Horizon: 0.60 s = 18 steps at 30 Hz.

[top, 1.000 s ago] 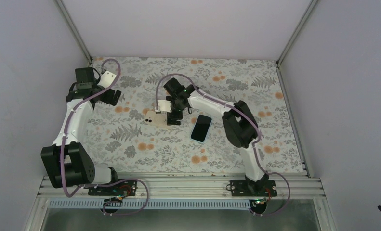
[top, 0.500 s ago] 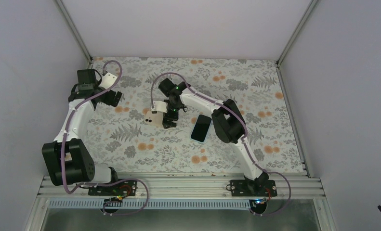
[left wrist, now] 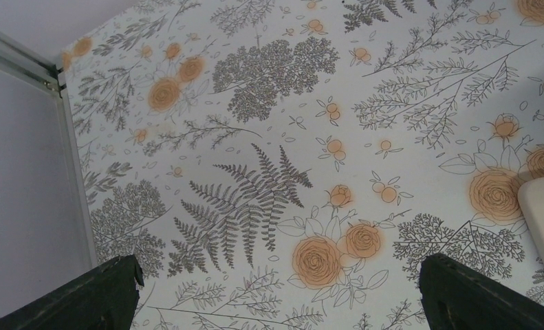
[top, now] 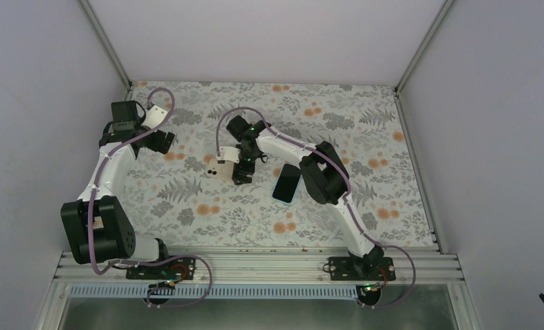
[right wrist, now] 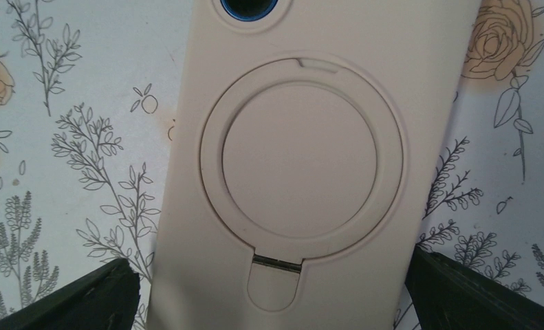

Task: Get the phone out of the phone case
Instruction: Pick up the phone at the center of the board.

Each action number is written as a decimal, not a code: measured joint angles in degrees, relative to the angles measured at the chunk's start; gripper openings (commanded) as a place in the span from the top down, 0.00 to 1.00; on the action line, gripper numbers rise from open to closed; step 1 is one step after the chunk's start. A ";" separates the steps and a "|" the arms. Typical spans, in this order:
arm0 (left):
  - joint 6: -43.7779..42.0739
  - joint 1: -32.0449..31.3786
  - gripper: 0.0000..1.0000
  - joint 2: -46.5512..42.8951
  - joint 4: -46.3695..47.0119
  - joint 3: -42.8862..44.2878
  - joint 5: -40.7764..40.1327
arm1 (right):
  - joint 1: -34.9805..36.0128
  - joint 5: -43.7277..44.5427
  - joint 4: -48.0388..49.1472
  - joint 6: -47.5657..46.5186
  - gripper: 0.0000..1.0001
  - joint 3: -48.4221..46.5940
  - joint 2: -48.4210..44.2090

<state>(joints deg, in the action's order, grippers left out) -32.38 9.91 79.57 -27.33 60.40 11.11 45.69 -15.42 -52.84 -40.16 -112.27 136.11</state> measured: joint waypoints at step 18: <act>-16.37 0.24 0.00 -15.87 7.67 -15.32 15.19 | 1.86 5.07 14.01 1.25 0.34 14.67 -7.91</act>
<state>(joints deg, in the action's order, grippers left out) -48.75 10.15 63.70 -19.66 45.08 26.30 47.55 -10.35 -38.83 -38.92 -97.60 128.20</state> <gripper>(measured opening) 0.995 0.793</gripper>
